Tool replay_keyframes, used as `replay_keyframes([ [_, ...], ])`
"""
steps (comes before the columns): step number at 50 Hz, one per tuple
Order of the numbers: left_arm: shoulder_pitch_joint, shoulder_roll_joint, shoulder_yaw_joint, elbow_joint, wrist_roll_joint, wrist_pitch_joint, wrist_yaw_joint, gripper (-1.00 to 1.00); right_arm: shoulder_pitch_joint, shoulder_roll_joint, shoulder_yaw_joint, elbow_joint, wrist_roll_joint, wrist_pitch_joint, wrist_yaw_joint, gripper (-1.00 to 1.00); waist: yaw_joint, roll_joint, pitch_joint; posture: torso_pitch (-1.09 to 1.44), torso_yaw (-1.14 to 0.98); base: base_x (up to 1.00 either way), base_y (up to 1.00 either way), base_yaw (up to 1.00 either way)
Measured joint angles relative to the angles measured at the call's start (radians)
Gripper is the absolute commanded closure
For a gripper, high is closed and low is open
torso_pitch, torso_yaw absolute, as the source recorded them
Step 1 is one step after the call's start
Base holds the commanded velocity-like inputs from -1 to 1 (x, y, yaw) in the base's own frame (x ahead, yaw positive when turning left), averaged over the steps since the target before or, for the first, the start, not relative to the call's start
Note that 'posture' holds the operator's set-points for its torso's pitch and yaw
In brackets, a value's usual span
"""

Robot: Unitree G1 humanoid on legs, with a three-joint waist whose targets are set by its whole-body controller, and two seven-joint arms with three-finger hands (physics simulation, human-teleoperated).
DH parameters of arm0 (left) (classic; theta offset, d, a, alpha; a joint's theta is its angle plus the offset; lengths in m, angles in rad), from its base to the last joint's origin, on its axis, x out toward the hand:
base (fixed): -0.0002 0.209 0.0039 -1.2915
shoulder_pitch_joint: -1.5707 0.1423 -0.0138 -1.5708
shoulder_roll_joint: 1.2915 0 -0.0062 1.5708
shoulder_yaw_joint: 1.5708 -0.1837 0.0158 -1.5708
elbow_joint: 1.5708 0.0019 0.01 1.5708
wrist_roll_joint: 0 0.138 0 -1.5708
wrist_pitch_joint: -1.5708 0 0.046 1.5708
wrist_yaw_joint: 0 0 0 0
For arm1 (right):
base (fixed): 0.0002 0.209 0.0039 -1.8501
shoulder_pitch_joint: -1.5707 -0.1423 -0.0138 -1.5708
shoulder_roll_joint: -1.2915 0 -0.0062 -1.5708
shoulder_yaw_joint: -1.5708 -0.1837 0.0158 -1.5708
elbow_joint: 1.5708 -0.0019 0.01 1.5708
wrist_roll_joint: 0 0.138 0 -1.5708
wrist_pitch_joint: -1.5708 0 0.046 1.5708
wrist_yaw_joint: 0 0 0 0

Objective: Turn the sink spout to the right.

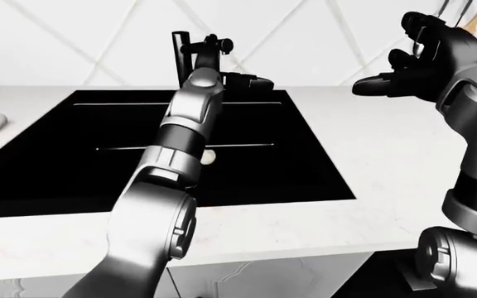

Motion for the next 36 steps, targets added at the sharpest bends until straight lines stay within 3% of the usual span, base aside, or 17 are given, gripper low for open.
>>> replay_keyframes([
  [36, 0.021, -0.060, -0.024, -0.043, 0.026, 0.011, 0.016, -1.00, 0.016, -0.003, -0.009, -0.008, 0.007, -0.002, 0.002, -1.00, 0.002, -0.005, 0.000, -0.19, 0.00, 0.00, 0.00, 0.00],
])
